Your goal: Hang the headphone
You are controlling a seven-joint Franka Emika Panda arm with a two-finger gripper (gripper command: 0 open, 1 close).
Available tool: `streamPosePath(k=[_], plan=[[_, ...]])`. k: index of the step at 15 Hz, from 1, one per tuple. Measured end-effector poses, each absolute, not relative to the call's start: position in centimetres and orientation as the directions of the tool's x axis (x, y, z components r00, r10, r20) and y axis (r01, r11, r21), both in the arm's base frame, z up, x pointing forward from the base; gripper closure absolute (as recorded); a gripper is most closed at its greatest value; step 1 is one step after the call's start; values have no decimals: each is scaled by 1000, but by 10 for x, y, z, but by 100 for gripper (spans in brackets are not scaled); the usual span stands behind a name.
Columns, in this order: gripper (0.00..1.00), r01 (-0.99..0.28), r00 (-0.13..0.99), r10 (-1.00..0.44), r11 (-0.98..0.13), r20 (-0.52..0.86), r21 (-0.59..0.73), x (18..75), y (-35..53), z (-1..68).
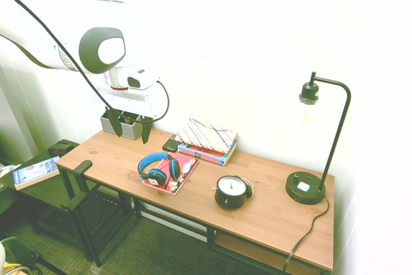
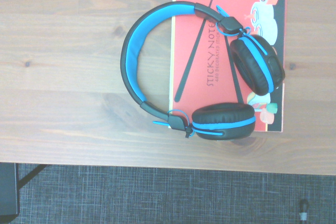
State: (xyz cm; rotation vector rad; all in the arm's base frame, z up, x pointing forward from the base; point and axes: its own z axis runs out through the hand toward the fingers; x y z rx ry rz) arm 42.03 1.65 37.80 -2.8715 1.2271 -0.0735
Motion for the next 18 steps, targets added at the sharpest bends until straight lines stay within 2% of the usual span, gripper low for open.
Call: streamPosePath(k=[4,8,18], plan=[[0,-734,677,-735,-678,37,-34,425,25,373],[0,-735,675,-735,-677,66,-28,455,67,351],[0,-736,676,-736,-677,41,-3,524,104,242]])
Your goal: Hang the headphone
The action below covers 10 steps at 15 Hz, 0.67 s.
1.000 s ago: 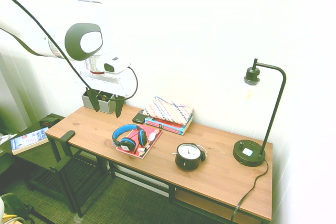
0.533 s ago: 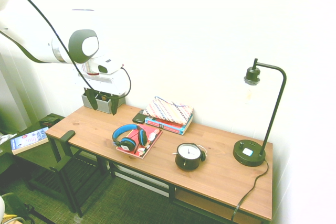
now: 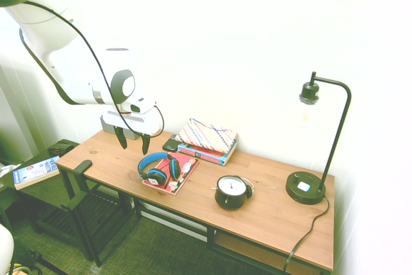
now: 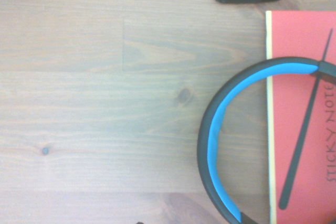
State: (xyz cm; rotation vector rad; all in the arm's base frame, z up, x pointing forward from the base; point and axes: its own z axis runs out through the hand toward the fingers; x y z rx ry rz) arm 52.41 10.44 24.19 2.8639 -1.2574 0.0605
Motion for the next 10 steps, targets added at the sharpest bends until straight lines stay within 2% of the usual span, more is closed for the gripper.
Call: streamPosePath(k=[1,2,10], plan=[[0,-735,678,-734,-678,37,4,527,107,233],[100,-734,679,-733,-679,35,12,529,109,225],[100,-737,676,-737,-675,8,29,545,116,168]])
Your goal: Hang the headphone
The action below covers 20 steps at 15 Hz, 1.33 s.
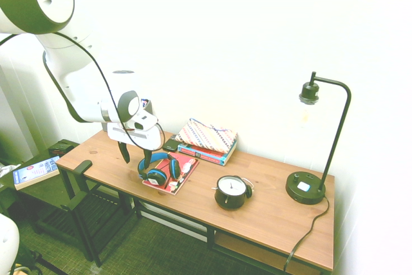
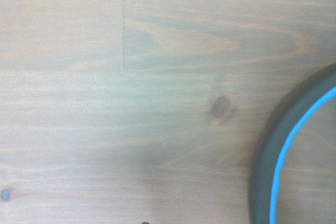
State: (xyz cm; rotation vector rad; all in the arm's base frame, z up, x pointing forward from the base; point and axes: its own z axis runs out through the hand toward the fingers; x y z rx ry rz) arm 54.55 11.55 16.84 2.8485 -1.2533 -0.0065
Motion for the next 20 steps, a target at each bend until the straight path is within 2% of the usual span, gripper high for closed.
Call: streamPosePath(k=[13,20], plan=[[100,-741,671,-742,-671,-8,15,553,109,166],[100,-746,666,-746,-666,-9,7,534,107,174]])
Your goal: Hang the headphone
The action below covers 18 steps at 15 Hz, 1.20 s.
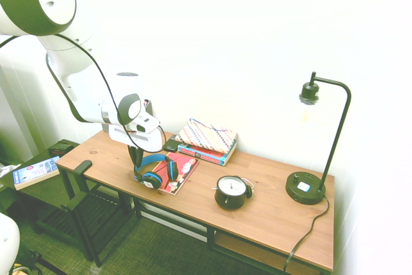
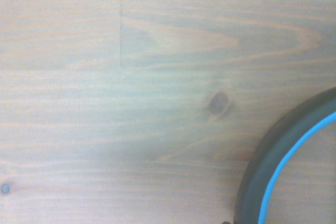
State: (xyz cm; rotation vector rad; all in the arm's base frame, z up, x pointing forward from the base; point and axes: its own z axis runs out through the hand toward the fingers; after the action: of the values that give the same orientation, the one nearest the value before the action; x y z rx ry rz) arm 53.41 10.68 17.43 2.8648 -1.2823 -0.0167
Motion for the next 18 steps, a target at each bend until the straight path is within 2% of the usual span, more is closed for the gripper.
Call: streamPosePath(k=[3,8,15,18], plan=[[100,-753,658,-753,-657,2,-41,521,105,213],[100,-697,707,-707,-698,2,-163,491,140,342],[100,-540,841,-540,-839,-14,-63,355,204,439],[100,-490,872,-488,-869,-42,-71,302,235,421]])
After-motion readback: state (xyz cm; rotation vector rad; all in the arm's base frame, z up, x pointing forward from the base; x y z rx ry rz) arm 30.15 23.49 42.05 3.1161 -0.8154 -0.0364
